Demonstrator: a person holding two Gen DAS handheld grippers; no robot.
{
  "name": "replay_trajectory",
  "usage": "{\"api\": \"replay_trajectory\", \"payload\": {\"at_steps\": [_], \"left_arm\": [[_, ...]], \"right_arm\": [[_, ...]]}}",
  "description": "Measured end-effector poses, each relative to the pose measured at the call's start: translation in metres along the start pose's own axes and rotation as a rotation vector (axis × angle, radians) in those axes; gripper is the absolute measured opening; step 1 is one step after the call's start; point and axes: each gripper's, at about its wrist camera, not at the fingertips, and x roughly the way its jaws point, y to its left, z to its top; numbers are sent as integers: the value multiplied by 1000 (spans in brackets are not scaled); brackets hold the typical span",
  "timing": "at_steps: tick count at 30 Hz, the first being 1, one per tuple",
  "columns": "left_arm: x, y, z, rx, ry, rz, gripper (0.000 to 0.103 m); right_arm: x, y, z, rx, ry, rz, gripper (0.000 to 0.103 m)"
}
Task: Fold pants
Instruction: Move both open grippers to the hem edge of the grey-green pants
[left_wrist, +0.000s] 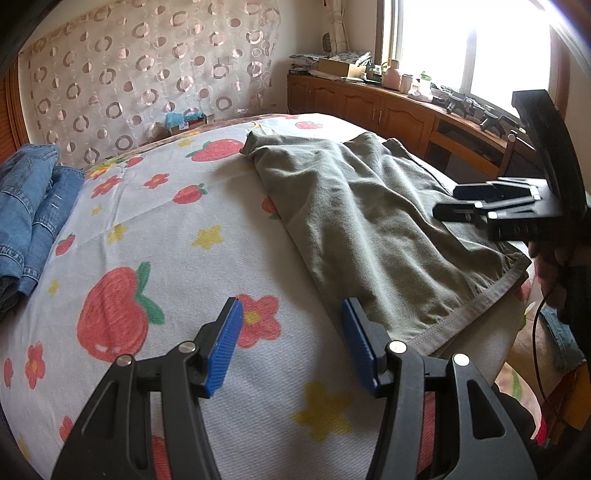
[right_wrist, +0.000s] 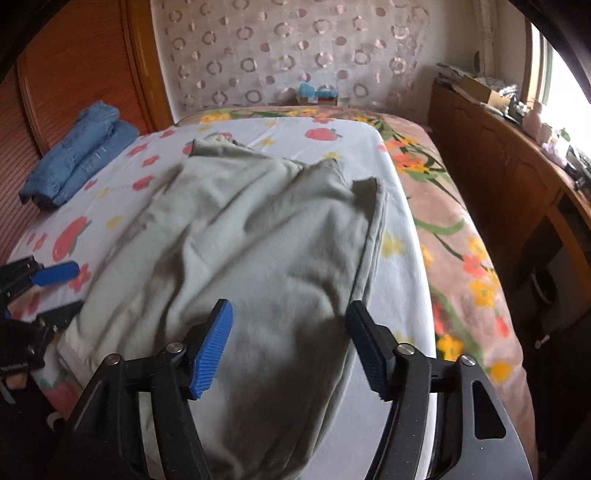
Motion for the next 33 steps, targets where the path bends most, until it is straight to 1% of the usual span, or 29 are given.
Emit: {"api": "replay_trajectory", "payload": {"at_steps": [3, 5, 7, 11, 13, 16, 19, 22, 24, 25, 27, 29, 31, 33], "left_arm": [[0, 0, 0, 1, 0, 1, 55], [0, 0, 0, 1, 0, 0, 55], [0, 0, 0, 1, 0, 0, 55], [-2, 2, -1, 0, 23, -6, 55], [-7, 4, -1, -6, 35, -29, 55], [-17, 4, -5, -3, 26, -50, 55], [-30, -1, -9, -3, 21, -105, 55], [-39, -9, -11, 21, 5, -126, 55], [-40, -15, -12, 44, 6, -129, 52], [-39, -18, -12, 51, 9, -134, 49], [-37, -22, -13, 61, 16, -152, 46], [-33, -26, -14, 69, 27, -159, 45], [-30, -29, -15, 76, 35, -165, 42], [-26, -31, -17, 83, 47, -167, 41]], "right_arm": [[2, 2, -6, -13, -15, -43, 80], [3, -2, -10, 13, -33, -49, 89], [2, -5, -12, 22, -50, -48, 91], [2, -4, -13, 21, -58, -51, 91], [2, -4, -13, 21, -58, -48, 91], [1, -3, -12, 17, -61, -50, 91], [1, -2, -13, 19, -68, -53, 91], [2, -2, -13, 19, -73, -56, 91], [2, -1, -13, 16, -75, -57, 91], [2, -1, -13, 17, -75, -57, 91], [2, -1, -13, 18, -74, -56, 91], [2, -1, -13, 19, -73, -56, 91], [2, -1, -13, 21, -70, -55, 91], [1, -1, -13, 25, -65, -58, 91]]}}
